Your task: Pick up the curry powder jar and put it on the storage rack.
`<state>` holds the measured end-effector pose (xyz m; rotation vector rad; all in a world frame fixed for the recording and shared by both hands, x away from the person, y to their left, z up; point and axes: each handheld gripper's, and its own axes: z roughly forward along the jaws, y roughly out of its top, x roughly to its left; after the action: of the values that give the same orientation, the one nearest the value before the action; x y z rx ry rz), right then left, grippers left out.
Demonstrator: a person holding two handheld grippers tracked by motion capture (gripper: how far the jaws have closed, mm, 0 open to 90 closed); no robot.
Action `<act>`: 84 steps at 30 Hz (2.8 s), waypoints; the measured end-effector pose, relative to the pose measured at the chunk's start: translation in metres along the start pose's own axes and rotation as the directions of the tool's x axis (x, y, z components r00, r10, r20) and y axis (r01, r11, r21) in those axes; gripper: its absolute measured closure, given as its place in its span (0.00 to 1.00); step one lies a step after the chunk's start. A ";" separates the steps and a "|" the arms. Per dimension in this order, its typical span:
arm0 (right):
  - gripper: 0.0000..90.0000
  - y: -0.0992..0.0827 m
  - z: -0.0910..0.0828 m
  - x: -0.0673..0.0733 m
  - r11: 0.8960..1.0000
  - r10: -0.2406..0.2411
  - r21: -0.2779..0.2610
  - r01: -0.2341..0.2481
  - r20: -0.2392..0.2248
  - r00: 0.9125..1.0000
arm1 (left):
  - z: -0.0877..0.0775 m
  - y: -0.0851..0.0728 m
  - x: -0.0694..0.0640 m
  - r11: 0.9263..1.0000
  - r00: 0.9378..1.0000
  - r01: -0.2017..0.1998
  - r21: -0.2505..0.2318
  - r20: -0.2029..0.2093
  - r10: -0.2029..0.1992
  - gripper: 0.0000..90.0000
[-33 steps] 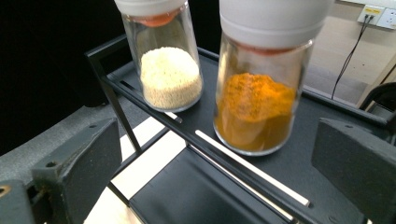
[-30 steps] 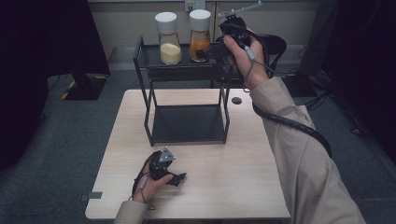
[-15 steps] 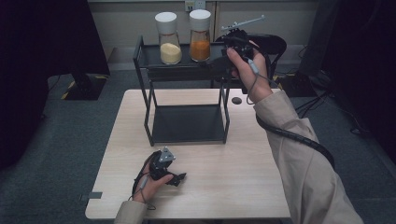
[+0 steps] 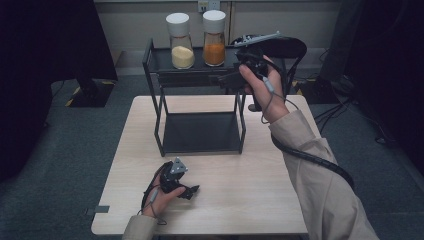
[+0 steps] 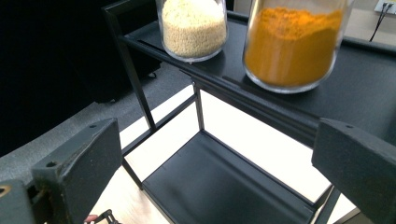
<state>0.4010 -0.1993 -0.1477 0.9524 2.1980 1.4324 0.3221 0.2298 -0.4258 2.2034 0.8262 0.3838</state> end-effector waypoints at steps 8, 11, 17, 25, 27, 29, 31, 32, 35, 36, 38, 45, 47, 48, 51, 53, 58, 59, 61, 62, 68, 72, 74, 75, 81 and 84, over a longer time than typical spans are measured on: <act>0.01 -0.017 0.003 0.001 1.000 -0.001 0.005 0.001 -0.001 1.000 | 0.000 0.000 0.000 1.000 1.000 0.000 -0.002 -0.001 0.000 0.00; 0.01 -0.023 0.004 0.000 1.000 0.001 0.007 -0.001 -0.009 1.000 | 0.000 0.000 0.000 1.000 1.000 0.000 -0.003 -0.001 0.000 0.00; 0.02 -0.038 0.008 0.000 1.000 -0.007 0.025 0.007 -0.025 1.000 | 0.000 0.000 0.000 1.000 1.000 0.000 -0.003 -0.001 0.000 0.00; 0.02 -0.057 0.012 0.000 0.999 -0.005 0.041 0.007 -0.039 0.999 | 0.000 0.000 0.000 1.000 1.000 -0.001 -0.002 -0.002 0.001 0.00; 0.02 -0.062 0.013 -0.001 0.999 -0.002 0.045 0.004 -0.041 0.999 | 0.000 0.000 0.000 1.000 1.000 -0.001 -0.002 -0.002 0.001 0.00; 0.02 -0.068 0.013 -0.002 0.999 0.003 0.045 -0.001 -0.041 0.999 | 0.000 0.000 0.000 1.000 1.000 -0.001 -0.002 -0.002 0.001 0.00; 0.02 -0.072 0.014 -0.003 0.999 0.008 0.048 -0.006 -0.040 0.999 | 0.000 0.000 0.000 1.000 1.000 -0.001 -0.002 -0.002 0.001 0.00; 0.02 -0.074 0.014 -0.003 0.999 0.008 0.048 -0.006 -0.041 0.999 | 0.000 0.000 0.000 1.000 1.000 0.000 -0.003 -0.002 0.000 0.00; 0.02 -0.081 0.014 -0.005 0.999 0.013 0.051 -0.011 -0.043 0.999 | 0.000 0.000 0.000 1.000 1.000 0.000 -0.003 -0.002 0.000 0.00; 0.02 -0.084 0.014 -0.006 0.999 0.015 0.053 -0.013 -0.042 0.999 | 0.000 0.000 0.000 1.000 1.000 0.000 -0.003 -0.002 0.000 0.00; 0.02 -0.089 0.014 -0.007 0.998 0.022 0.056 -0.020 -0.045 0.999 | 0.000 0.000 0.000 1.000 1.000 -0.001 -0.002 -0.002 0.001 0.00; 0.02 -0.107 0.014 -0.012 0.997 0.038 0.065 -0.035 -0.049 0.998 | 0.000 -0.001 0.000 1.000 1.000 0.000 -0.004 -0.002 0.000 0.00; 0.02 -0.113 0.014 -0.013 0.997 0.041 0.066 -0.038 -0.049 0.998 | 0.000 -0.001 0.000 1.000 1.000 0.000 -0.004 -0.002 0.000 0.00; 0.02 -0.115 0.013 -0.014 0.997 0.043 0.067 -0.040 -0.050 0.998 | 0.000 -0.001 0.000 1.000 1.000 0.000 -0.004 -0.002 0.000 0.00; 0.02 -0.124 0.012 -0.017 0.996 0.052 0.071 -0.048 -0.050 0.997 | 0.000 -0.001 0.000 1.000 1.000 -0.001 -0.004 -0.002 0.001 0.00; 0.02 -0.129 0.010 -0.018 0.996 0.056 0.073 -0.052 -0.049 0.997 | 0.000 -0.001 -0.001 1.000 1.000 0.000 -0.004 -0.003 0.000 0.00; 0.02 -0.143 0.005 -0.023 0.995 0.064 0.077 -0.060 -0.043 0.997 | 0.000 -0.001 -0.001 1.000 1.000 -0.001 -0.004 -0.003 0.001 0.00; 0.02 -0.146 0.004 -0.024 0.995 0.066 0.078 -0.062 -0.042 0.997 | 0.000 -0.001 -0.001 1.000 1.000 0.000 -0.004 -0.003 0.000 0.00; 0.02 -0.152 0.002 -0.026 0.995 0.067 0.078 -0.063 -0.044 0.997 | 0.000 -0.001 -0.001 1.000 1.000 0.000 -0.004 -0.003 0.000 0.00; 0.02 -0.155 0.001 -0.026 0.995 0.067 0.080 -0.063 -0.045 0.997 | 0.000 -0.001 -0.001 1.000 1.000 0.000 -0.004 -0.003 0.000 0.00; 0.02 -0.171 -0.005 -0.030 0.994 0.067 0.084 -0.063 -0.045 0.997 | 0.000 0.000 0.000 1.000 1.000 0.000 -0.002 -0.002 0.000 0.00; 0.02 -0.181 -0.009 -0.033 0.994 0.069 0.087 -0.065 -0.042 0.997 | 0.000 0.000 0.000 1.000 1.000 -0.001 -0.002 -0.002 0.001 0.00; 0.02 -0.186 -0.011 -0.034 0.994 0.074 0.089 -0.070 -0.038 0.997 | 0.000 0.000 0.000 1.000 1.000 0.000 -0.002 -0.002 0.000 0.00; 0.02 -0.189 -0.012 -0.035 0.993 0.075 0.090 -0.072 -0.037 0.996 | 0.000 0.000 0.000 1.000 1.000 0.000 -0.002 -0.002 0.000 0.00; 0.02 -0.206 -0.017 -0.039 0.993 0.083 0.087 -0.080 -0.032 0.996 | 0.000 0.000 0.000 1.000 1.000 0.000 -0.002 -0.002 0.000 0.00; 0.02 -0.216 -0.019 -0.041 0.992 0.086 0.089 -0.084 -0.024 0.996 | 0.000 0.000 0.000 1.000 1.000 0.000 -0.002 -0.002 0.000 0.00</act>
<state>0.3443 -0.2969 -0.3367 1.0742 2.2832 1.4035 0.3217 0.2296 -0.4262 2.2015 0.8261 0.3866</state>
